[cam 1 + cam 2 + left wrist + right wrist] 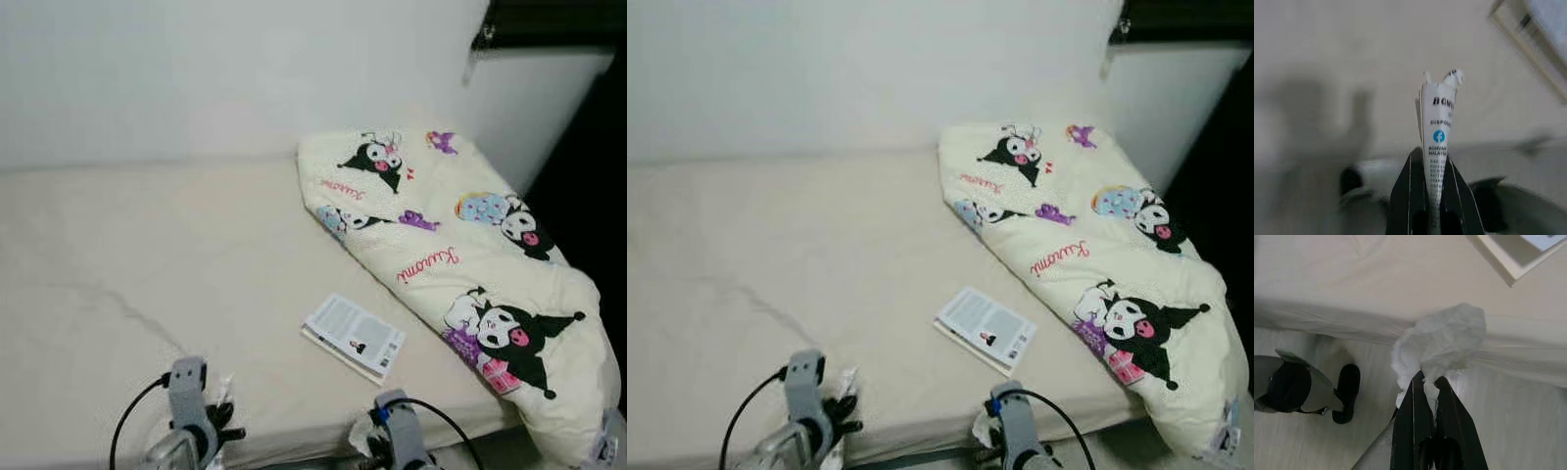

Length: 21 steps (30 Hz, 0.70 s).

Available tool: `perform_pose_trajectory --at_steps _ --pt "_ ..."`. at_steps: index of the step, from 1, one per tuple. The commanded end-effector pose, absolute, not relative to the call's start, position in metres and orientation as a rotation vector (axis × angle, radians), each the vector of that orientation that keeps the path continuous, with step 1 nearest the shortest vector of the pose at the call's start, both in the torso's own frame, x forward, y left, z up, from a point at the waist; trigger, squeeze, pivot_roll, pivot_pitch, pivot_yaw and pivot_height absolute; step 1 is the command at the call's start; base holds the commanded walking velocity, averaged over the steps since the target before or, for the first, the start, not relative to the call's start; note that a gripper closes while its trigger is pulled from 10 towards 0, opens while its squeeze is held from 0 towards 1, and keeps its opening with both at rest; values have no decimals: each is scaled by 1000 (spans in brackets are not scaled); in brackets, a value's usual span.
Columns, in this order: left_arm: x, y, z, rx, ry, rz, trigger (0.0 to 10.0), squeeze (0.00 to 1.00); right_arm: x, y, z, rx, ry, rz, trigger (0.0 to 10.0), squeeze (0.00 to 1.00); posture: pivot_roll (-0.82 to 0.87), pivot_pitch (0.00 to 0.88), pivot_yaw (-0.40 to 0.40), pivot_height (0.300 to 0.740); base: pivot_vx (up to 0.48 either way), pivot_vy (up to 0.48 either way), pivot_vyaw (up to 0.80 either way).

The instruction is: Clean up the room

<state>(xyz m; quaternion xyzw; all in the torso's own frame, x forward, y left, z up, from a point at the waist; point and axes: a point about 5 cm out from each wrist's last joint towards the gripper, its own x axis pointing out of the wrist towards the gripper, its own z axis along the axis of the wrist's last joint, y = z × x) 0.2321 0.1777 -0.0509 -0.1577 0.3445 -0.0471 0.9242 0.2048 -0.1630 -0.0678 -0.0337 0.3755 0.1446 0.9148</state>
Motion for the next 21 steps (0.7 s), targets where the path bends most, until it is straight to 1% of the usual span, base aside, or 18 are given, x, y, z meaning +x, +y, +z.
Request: perform_pose_trajectory --at_steps 1,2,3,6,7,9,10,15,21 --pt "215 186 -63 -300 779 -61 10000 0 191 -167 -76 -72 838 277 0 0 -105 21 3 717 0 0 0" --pt "204 190 -69 -301 817 -30 10000 0 185 -170 -80 -80 872 259 0 0 -109 17 6 722 0 0 0" --pt "204 190 -69 -301 817 -30 10000 0 185 -170 -80 -80 872 259 0 0 -109 17 6 722 0 0 0" --pt "184 196 -80 -312 898 61 10000 0 167 -176 -90 -83 954 199 0 0 -99 13 0 737 0 0 0" --pt "179 197 -83 -310 920 88 10000 0 161 -175 -93 -74 976 203 5922 0 -100 14 -1 737 0 0 0" --pt "176 198 -85 -306 934 103 10000 0 157 -175 -94 -69 989 210 5922 0 -100 14 -1 737 0 0 0" --pt "174 197 -86 -302 942 102 10000 0 152 -174 -97 -93 1018 227 10000 0 -98 16 -4 737 0 0 0" --pt "173 191 -87 -269 956 75 10000 0 151 -169 -98 -132 1033 273 10000 0 -90 21 -6 737 0 0 793" --pt "171 190 -89 -234 976 61 10000 0 151 -167 -98 -152 1033 281 10000 0 -78 24 -7 737 0 0 778"
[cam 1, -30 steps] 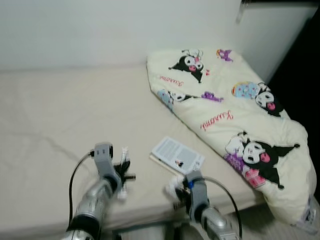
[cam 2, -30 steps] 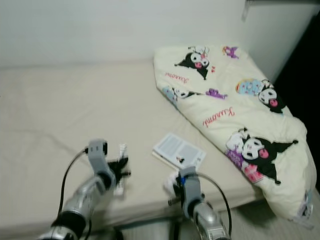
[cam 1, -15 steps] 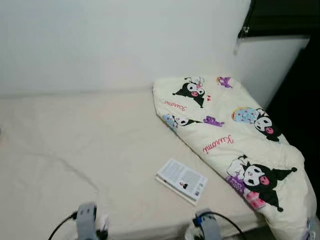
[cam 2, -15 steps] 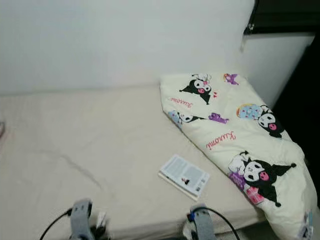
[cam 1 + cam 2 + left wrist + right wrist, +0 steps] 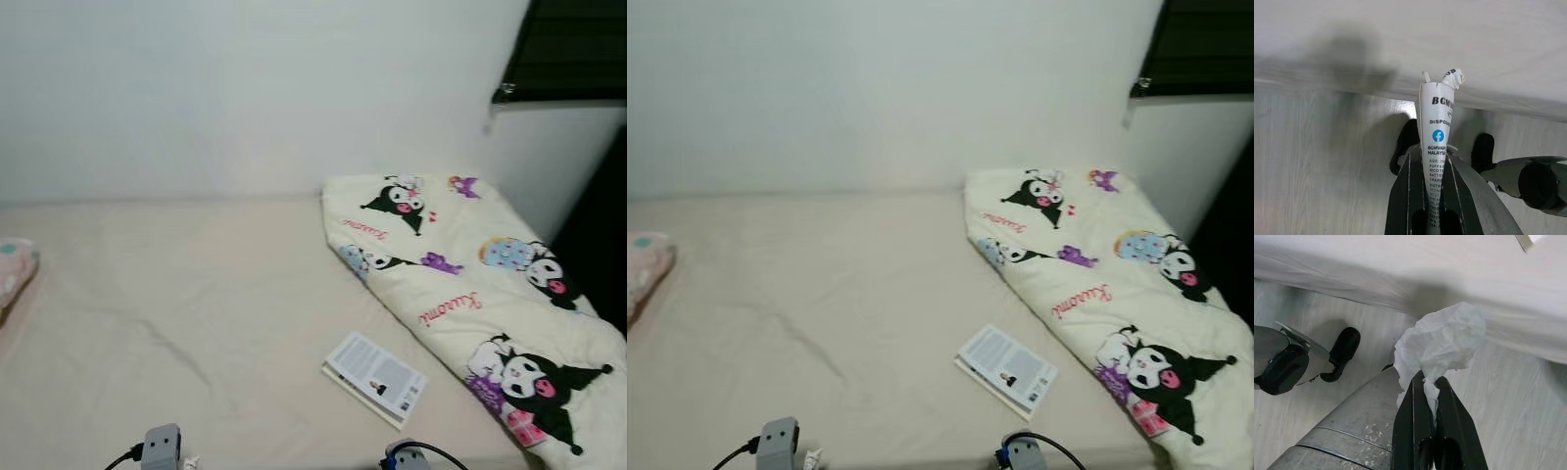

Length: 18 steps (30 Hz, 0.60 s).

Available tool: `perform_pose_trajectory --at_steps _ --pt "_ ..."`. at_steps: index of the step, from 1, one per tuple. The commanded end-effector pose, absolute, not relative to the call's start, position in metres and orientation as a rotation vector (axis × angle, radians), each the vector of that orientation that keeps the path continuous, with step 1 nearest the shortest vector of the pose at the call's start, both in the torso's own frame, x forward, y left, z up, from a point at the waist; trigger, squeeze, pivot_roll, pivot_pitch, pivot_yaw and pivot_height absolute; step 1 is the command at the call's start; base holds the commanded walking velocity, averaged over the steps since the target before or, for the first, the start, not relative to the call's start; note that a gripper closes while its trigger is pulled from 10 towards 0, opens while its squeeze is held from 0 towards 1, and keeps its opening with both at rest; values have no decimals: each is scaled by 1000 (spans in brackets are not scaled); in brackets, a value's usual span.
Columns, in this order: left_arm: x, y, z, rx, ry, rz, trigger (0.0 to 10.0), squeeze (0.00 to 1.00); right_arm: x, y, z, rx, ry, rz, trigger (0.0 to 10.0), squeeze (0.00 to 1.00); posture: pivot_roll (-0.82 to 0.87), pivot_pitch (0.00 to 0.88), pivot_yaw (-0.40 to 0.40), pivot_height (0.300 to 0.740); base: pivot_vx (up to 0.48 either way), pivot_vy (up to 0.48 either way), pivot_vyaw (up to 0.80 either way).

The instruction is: Clean up the room

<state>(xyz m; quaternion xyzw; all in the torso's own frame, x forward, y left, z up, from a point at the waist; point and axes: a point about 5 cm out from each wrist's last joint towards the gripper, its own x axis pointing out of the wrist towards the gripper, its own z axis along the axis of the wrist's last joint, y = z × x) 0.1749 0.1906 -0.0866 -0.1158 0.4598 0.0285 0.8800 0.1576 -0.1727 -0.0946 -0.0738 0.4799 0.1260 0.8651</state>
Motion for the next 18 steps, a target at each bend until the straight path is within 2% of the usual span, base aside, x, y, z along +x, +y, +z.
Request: perform_pose_trajectory --at_steps 1,7,12,18 --pt "170 190 -89 -227 982 60 10000 0 151 -167 -98 -157 1034 282 10000 0 -78 24 -7 737 0 0 775" --pt "164 191 -92 -213 1009 82 10000 0 149 -171 -99 -178 1047 266 10000 0 -62 33 -7 737 0 0 776" --pt "159 191 -94 -202 1036 73 10000 0 150 -170 -99 -179 1047 265 10000 0 -66 36 -4 737 -468 0 780" --pt "157 191 -95 -174 1034 56 10000 0 148 -170 -99 -176 1048 262 10000 0 -69 39 -4 737 0 0 778"
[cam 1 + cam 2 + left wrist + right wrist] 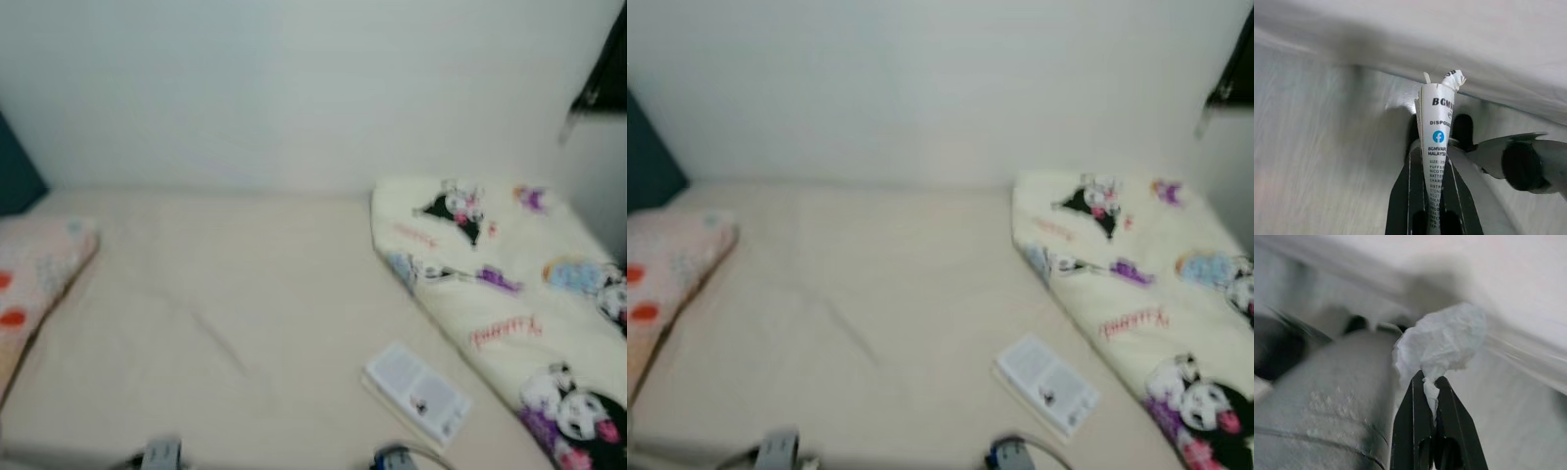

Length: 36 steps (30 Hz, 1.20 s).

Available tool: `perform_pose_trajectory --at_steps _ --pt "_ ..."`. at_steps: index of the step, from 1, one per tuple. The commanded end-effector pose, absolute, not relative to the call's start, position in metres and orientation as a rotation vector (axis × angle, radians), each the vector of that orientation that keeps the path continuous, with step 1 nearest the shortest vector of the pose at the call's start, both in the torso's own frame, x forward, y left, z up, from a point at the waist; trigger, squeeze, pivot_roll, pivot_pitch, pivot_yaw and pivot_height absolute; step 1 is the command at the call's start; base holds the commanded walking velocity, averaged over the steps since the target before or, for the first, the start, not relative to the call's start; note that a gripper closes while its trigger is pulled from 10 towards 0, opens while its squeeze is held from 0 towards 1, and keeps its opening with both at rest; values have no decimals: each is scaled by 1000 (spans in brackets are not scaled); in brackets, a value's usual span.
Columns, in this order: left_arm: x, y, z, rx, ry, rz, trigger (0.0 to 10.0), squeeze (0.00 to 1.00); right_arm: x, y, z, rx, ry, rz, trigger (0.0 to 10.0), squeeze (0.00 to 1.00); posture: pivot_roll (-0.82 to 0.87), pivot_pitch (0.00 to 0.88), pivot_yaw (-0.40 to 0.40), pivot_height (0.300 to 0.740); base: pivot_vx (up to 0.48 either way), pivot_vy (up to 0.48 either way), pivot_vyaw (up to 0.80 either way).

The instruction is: Clean up the room

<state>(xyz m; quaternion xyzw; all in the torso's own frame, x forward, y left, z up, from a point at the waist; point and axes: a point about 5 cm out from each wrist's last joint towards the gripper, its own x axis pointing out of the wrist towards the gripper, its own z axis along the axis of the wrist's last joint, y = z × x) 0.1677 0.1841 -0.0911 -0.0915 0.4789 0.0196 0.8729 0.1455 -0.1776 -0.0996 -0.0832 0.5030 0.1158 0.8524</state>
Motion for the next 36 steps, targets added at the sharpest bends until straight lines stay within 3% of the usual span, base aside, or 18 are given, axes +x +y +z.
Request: perform_pose_trajectory --at_steps 1,36 --pt "159 189 -94 -169 1030 43 10000 0 147 -171 -100 -178 1050 262 10000 0 -66 46 -7 737 0 0 775" --pt "160 180 -95 -101 1037 -38 10000 0 152 -166 -97 -182 1020 298 10000 0 -69 46 -8 737 0 0 777"
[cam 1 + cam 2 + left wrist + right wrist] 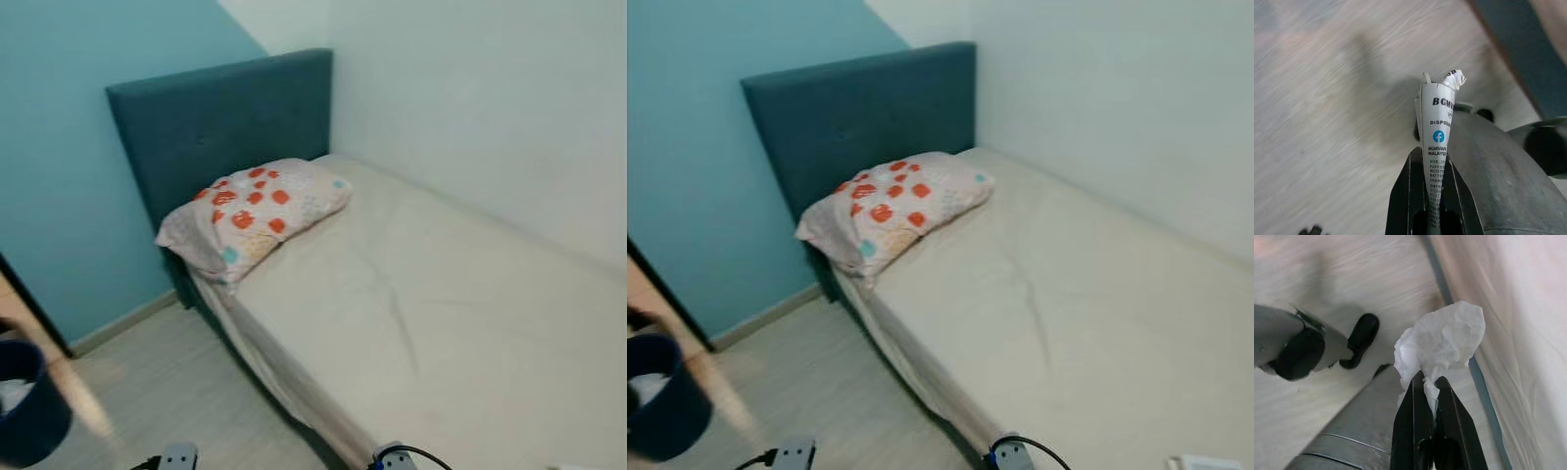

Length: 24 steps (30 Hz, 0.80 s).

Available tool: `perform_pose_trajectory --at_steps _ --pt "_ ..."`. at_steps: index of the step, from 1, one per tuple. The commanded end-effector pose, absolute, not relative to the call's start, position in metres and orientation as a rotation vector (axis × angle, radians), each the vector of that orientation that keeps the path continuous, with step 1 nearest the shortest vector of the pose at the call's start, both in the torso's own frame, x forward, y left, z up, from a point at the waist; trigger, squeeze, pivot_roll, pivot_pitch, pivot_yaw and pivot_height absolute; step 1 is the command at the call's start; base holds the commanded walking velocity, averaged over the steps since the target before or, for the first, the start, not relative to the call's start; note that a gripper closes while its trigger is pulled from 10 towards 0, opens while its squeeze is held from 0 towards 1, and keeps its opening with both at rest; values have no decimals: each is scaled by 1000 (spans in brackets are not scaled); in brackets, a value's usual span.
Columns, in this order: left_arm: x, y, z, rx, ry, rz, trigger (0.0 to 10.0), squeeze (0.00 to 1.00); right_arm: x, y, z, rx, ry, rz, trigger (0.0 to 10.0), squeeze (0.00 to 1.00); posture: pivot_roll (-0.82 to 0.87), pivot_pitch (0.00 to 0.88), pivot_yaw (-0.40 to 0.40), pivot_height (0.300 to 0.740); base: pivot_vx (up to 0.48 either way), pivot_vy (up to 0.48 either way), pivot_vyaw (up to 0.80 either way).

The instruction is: Clean up the room

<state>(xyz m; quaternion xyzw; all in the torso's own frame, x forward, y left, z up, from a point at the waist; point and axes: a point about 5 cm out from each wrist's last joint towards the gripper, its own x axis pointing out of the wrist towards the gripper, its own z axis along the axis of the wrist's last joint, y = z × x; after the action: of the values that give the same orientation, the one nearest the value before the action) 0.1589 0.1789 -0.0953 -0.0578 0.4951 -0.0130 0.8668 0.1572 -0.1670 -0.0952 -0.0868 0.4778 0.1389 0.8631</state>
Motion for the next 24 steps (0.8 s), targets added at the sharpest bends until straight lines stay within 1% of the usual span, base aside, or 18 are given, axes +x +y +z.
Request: perform_pose_trajectory --at_steps 1,14,24 --pt "160 180 -95 -99 1037 -39 10000 0 152 -166 -97 -182 1019 300 10000 0 -69 47 -8 737 0 0 781" --pt "155 183 -96 -104 1046 -19 10000 0 155 -161 -96 -176 1012 321 10000 0 -53 49 -15 737 0 0 778" --pt "159 181 -95 -110 1037 -18 10000 0 158 -161 -95 -170 1005 324 10000 0 -53 41 -16 737 0 0 779"
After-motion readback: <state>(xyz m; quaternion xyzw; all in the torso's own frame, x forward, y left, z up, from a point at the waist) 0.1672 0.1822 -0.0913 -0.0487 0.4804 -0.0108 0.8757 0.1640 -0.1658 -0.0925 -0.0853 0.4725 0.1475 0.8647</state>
